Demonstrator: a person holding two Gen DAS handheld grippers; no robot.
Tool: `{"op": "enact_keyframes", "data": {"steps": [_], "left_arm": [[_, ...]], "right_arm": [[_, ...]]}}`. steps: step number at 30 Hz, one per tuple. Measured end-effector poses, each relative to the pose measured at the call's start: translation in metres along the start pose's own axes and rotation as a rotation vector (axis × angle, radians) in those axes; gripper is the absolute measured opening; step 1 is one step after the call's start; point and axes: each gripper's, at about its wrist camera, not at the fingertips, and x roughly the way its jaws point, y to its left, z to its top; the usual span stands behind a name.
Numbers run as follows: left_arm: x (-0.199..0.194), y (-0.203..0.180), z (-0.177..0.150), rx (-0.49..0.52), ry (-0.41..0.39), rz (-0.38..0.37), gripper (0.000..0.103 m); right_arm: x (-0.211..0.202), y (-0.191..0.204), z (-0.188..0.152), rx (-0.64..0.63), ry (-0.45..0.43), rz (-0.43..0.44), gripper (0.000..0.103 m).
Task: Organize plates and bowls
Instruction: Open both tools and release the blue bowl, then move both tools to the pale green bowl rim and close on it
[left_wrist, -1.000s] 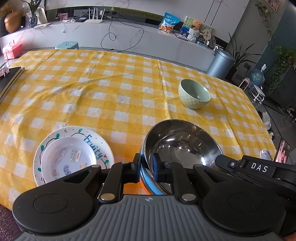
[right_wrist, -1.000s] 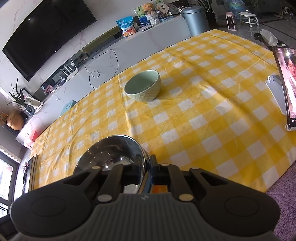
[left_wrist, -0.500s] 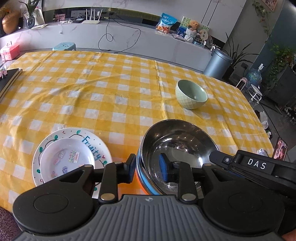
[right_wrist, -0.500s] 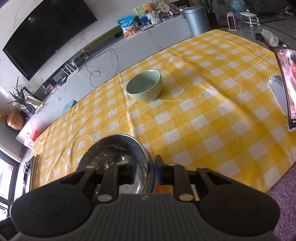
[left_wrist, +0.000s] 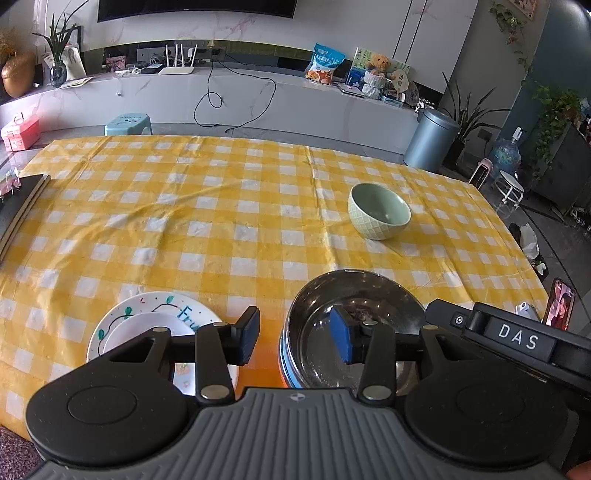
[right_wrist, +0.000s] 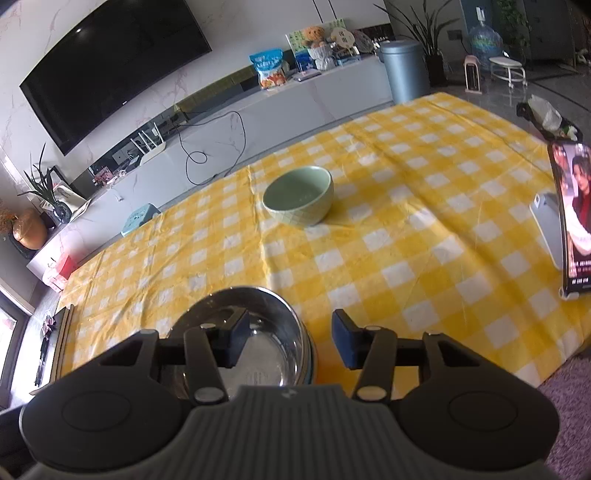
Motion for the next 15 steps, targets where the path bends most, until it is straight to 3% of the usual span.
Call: {"op": "enact_keyframes", "data": {"steps": [11, 15], "left_arm": [[0.005, -0.011, 0.043, 0.084, -0.012, -0.015, 0.052], [0.016, -0.014, 0.061, 0.086, 0.033, -0.060, 0.054]], "right_arm": [[0.000, 0.008, 0.024, -0.056, -0.037, 0.036, 0.072], [0.008, 0.008, 0.038, -0.061, -0.025, 0.026, 0.074]]}}
